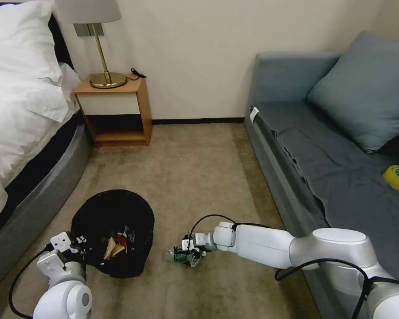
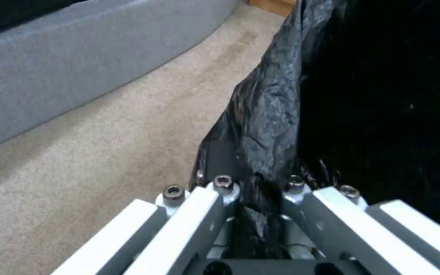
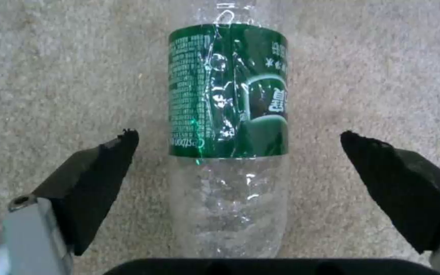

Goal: Pick up the trash bin, then pick up the garbage on the floor and place it into the trash bin.

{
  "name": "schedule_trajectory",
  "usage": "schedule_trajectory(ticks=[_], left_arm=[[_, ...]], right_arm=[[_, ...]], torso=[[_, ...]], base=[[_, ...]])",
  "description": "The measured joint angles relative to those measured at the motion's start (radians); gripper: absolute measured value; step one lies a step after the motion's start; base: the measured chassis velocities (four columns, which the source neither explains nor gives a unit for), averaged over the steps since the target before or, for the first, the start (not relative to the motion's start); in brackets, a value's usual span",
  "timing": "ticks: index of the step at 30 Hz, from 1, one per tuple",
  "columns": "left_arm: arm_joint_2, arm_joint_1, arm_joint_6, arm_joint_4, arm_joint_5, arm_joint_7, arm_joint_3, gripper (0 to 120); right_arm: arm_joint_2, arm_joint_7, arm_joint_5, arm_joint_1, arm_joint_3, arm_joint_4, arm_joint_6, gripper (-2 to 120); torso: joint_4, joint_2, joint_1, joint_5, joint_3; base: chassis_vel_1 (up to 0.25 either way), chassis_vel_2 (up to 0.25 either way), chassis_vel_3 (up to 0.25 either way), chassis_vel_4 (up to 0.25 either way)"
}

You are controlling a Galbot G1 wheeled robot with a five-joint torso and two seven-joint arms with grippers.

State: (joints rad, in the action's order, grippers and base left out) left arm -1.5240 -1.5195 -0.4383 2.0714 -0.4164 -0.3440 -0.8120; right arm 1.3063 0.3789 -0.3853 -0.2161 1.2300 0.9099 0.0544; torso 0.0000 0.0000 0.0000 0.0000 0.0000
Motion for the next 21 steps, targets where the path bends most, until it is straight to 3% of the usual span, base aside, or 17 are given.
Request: schedule_trajectory(ticks=[10, 17, 18, 21], left_arm=[[-0.002, -0.005, 0.0, 0.009, 0.0, -0.001, -0.001, 2], [-0.001, -0.006, 0.0, 0.013, -0.001, -0.001, -0.003, 2], [-0.001, -0.006, 0.0, 0.013, -0.001, -0.001, -0.003, 2], [-0.001, -0.006, -0.001, 0.013, -0.001, -0.001, -0.003, 2]], right_arm=[[0.003, -0.001, 0.001, -0.008, 0.001, -0.011, -0.008, 96], [0.015, -0.001, 0.006, -0.015, 0.002, -0.043, -0.03, 76], [0.016, -0.001, 0.007, -0.015, 0.001, -0.046, -0.034, 67], [0.017, 0.002, 0.009, -0.016, 0.0, -0.052, -0.042, 57]], torso=[[0.0, 0.0, 0.0, 0.0, 0.0], [0.0, 0.0, 0.0, 0.0, 0.0], [0.0, 0.0, 0.0, 0.0, 0.0], [0.0, 0.0, 0.0, 0.0, 0.0]], base=[[0.0, 0.0, 0.0, 0.0], [0.0, 0.0, 0.0, 0.0], [0.0, 0.0, 0.0, 0.0], [0.0, 0.0, 0.0, 0.0]])
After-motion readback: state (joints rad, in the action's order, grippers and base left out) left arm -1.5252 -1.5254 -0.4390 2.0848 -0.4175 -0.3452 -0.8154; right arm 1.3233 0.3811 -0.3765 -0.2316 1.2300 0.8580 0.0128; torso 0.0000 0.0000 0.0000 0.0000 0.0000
